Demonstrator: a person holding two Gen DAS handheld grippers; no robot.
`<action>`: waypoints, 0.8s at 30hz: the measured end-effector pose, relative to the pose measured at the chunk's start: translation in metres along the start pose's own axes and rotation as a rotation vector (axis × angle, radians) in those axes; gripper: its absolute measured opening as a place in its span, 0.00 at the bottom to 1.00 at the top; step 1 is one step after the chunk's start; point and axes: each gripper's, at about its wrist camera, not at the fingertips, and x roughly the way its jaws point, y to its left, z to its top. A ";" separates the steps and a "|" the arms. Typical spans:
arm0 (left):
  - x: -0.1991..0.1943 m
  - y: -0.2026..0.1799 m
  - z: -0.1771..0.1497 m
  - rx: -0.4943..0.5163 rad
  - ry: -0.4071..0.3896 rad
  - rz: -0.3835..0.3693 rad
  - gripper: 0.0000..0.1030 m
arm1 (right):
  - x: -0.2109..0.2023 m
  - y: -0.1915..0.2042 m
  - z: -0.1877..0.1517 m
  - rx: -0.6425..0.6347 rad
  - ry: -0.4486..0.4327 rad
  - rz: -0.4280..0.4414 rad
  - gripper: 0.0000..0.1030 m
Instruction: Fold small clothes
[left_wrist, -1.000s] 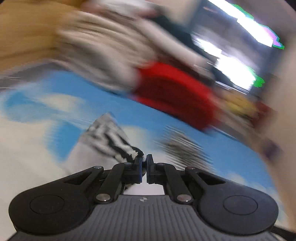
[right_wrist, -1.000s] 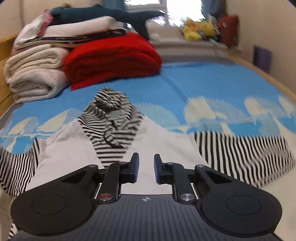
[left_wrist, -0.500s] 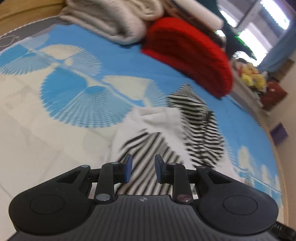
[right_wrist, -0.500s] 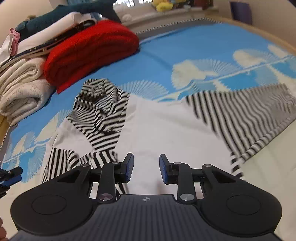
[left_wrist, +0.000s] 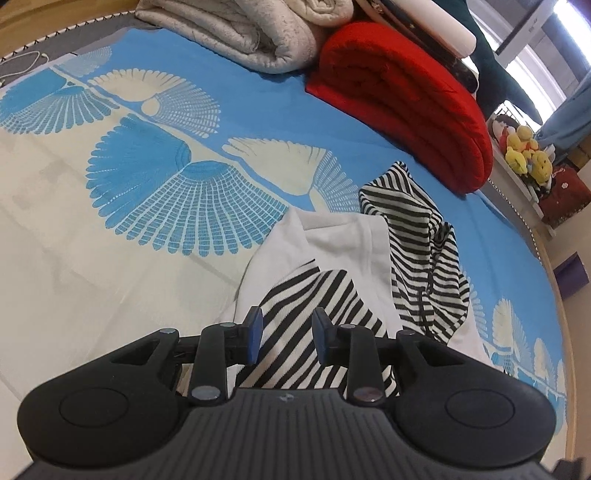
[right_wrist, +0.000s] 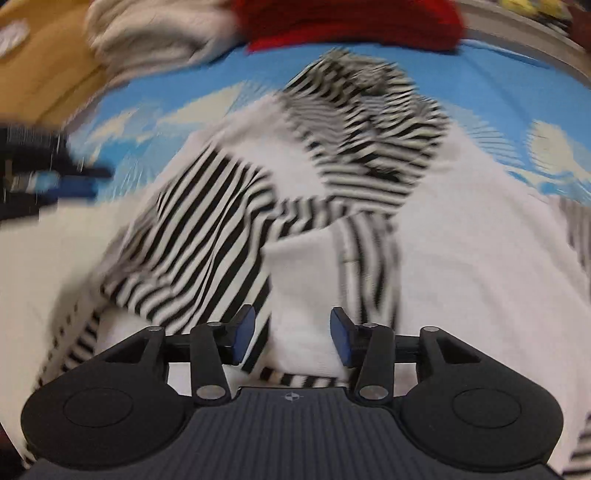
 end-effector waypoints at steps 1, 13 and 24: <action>0.001 0.000 0.001 -0.003 0.000 0.000 0.31 | 0.007 0.003 -0.002 -0.034 0.018 -0.012 0.48; 0.003 -0.002 0.007 -0.002 -0.014 0.002 0.31 | -0.055 -0.030 0.012 0.039 -0.249 -0.089 0.07; 0.011 -0.010 0.001 0.071 0.024 0.013 0.31 | -0.105 -0.160 -0.015 0.703 -0.352 -0.369 0.10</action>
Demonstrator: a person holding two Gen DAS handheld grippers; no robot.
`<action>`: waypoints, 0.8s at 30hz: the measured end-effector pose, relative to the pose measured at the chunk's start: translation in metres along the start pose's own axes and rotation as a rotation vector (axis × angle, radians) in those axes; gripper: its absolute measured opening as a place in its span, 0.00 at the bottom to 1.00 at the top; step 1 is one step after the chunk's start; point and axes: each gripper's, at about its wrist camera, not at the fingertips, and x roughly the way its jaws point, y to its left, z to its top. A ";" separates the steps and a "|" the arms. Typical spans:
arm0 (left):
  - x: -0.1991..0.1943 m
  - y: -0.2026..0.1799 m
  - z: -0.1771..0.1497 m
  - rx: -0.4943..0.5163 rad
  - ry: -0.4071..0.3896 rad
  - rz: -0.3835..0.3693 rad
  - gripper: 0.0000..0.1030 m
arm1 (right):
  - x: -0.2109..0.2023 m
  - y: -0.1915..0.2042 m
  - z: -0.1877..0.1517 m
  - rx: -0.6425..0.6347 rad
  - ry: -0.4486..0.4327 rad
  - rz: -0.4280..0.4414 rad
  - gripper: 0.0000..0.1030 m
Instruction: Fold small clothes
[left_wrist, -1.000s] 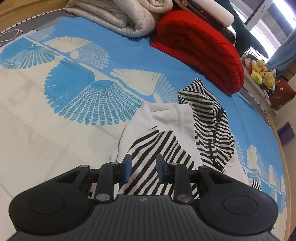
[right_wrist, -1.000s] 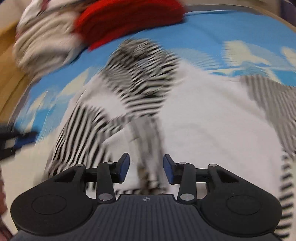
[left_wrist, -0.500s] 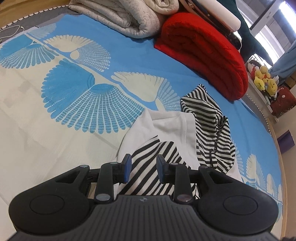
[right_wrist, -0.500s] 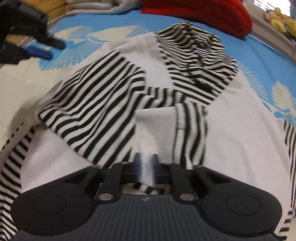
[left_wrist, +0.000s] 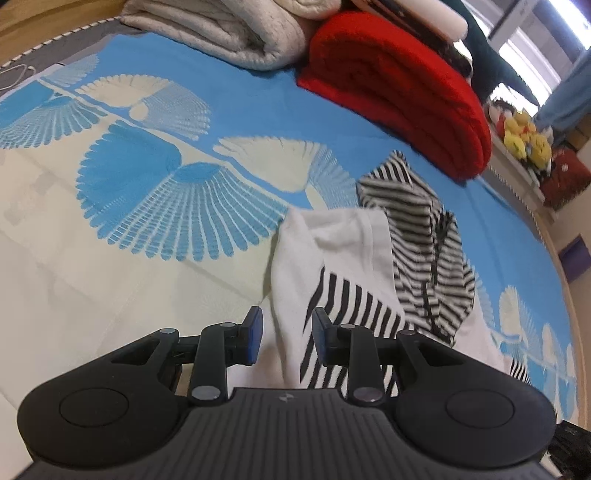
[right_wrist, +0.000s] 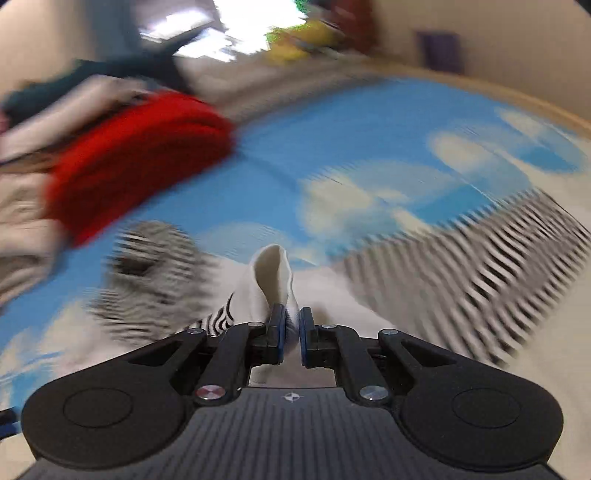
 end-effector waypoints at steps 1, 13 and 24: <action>0.003 -0.002 -0.002 0.012 0.013 -0.003 0.31 | 0.008 -0.007 0.000 0.042 0.047 -0.018 0.12; 0.041 -0.035 -0.044 0.207 0.240 -0.096 0.31 | 0.036 -0.044 -0.015 0.324 0.284 -0.024 0.31; 0.041 -0.043 -0.051 0.280 0.252 -0.093 0.31 | 0.041 -0.056 -0.019 0.389 0.325 -0.025 0.05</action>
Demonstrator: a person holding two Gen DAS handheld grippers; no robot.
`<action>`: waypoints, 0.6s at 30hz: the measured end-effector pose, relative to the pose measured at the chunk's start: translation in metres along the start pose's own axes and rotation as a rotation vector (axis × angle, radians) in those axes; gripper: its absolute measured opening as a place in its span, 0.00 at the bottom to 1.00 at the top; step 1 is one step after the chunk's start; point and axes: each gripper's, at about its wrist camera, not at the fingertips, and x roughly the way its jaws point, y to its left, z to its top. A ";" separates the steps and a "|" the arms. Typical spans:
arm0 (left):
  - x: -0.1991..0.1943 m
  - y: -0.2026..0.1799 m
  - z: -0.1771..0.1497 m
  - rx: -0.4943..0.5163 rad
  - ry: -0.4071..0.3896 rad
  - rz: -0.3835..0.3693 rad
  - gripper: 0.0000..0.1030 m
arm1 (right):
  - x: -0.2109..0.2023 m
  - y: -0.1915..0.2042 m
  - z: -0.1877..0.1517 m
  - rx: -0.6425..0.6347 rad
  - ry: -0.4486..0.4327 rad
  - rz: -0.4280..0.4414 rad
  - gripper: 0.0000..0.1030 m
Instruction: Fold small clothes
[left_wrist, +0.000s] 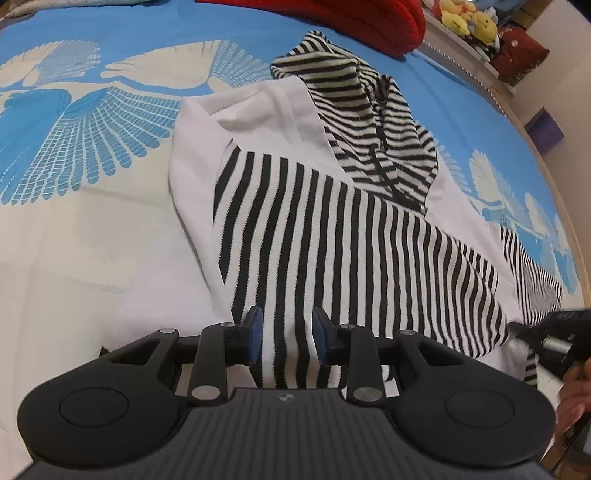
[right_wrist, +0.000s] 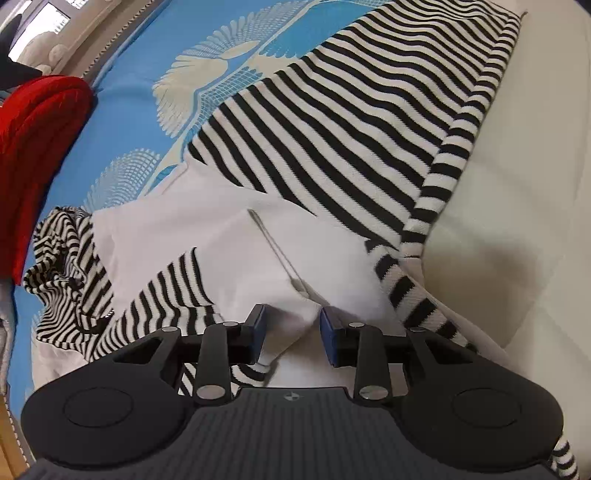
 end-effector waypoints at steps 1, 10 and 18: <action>0.001 -0.001 -0.001 0.012 0.003 0.002 0.31 | -0.004 0.002 0.000 -0.007 -0.024 0.031 0.04; 0.016 -0.003 -0.014 0.199 0.061 0.149 0.30 | -0.020 0.017 0.007 -0.161 -0.136 -0.059 0.04; 0.013 -0.014 -0.013 0.188 0.039 0.056 0.31 | -0.036 0.022 0.008 -0.225 -0.223 0.062 0.10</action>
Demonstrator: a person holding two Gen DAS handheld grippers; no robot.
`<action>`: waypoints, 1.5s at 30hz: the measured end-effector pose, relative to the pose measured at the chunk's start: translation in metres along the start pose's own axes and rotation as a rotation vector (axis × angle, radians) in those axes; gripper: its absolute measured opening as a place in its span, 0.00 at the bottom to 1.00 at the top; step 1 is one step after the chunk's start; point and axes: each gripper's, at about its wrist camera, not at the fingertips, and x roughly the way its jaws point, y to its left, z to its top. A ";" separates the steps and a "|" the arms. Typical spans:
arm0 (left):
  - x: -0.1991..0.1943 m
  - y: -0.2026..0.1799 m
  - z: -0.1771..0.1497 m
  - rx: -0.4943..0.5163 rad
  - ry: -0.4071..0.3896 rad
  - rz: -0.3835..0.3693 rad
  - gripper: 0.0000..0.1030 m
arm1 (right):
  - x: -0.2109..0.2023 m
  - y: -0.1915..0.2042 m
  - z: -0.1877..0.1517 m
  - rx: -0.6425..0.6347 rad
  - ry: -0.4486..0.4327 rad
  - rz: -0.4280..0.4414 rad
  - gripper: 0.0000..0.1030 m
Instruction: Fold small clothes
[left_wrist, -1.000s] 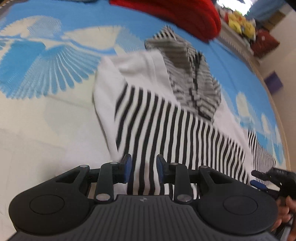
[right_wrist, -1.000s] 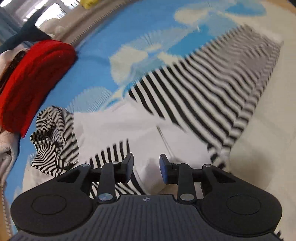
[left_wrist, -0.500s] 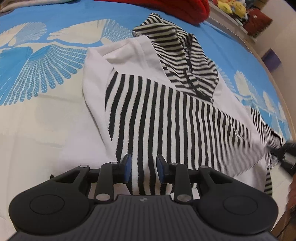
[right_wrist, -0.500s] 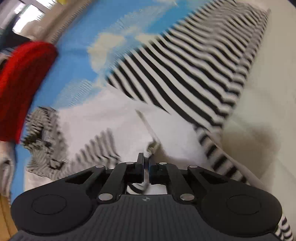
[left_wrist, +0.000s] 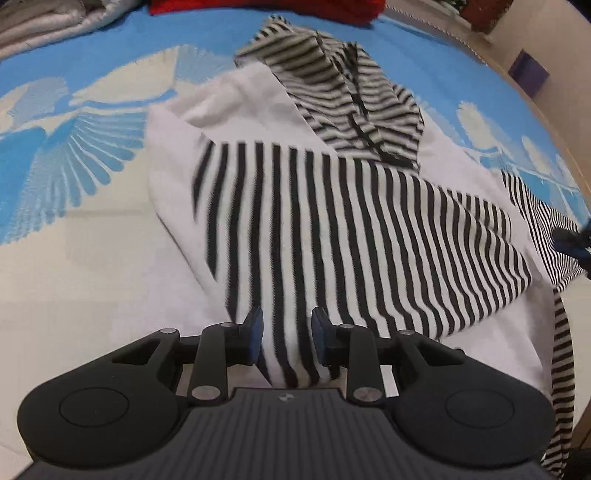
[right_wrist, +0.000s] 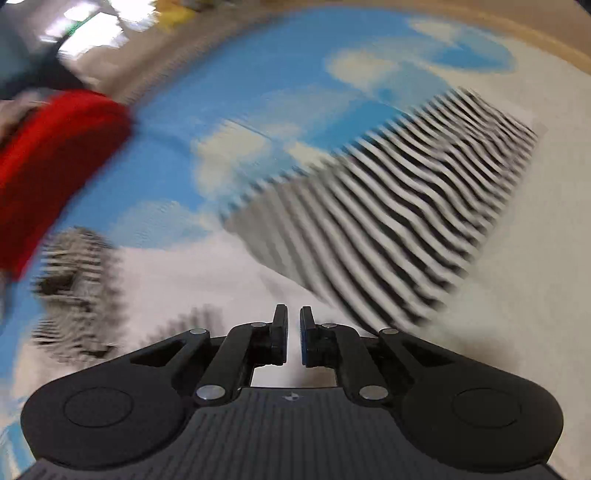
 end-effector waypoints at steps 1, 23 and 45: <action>0.005 -0.002 -0.001 0.008 0.020 0.012 0.30 | 0.008 -0.001 0.000 0.012 0.056 0.045 0.12; -0.008 -0.023 0.009 -0.002 -0.067 0.020 0.38 | 0.001 -0.123 0.093 0.113 -0.020 -0.116 0.33; -0.006 -0.022 0.010 -0.015 -0.078 0.035 0.38 | 0.037 -0.267 0.127 0.439 -0.178 -0.195 0.11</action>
